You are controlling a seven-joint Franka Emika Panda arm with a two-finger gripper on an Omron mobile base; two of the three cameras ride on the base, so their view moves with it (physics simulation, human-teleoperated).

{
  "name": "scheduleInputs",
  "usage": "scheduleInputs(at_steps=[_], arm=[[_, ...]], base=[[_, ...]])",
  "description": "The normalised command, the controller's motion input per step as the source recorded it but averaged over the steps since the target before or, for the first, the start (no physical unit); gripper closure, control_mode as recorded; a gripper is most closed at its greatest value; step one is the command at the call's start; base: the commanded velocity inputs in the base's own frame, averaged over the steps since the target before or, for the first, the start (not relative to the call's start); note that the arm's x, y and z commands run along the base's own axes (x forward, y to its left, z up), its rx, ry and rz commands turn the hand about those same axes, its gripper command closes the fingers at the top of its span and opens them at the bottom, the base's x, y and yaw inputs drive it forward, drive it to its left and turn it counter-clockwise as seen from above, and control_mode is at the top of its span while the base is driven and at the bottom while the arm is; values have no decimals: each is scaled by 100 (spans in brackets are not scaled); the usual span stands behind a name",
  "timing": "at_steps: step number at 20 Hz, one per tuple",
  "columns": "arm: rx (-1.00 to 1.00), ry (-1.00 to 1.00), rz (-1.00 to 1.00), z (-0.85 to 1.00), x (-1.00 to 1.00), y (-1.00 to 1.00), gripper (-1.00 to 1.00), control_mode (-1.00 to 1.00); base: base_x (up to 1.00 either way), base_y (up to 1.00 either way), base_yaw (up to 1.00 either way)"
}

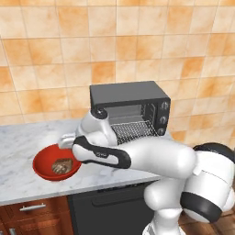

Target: Pick up the heated bread from the toaster oven and place it in the bowl. Then move the bread bowl to the dining counter.

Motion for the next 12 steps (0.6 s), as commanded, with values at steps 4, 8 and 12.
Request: scheduleInputs(at_steps=[4, 8, 12], arm=[[-16, 13, 0, -32, -16, 49, 100, -100], [-13, 5, 0, -42, 8, 38, -100, -100], [-2, 0, 0, -15, 30, 19, -100, -100]], base=[[0, 0, 0], [0, 0, 0], [0, 0, 0]])
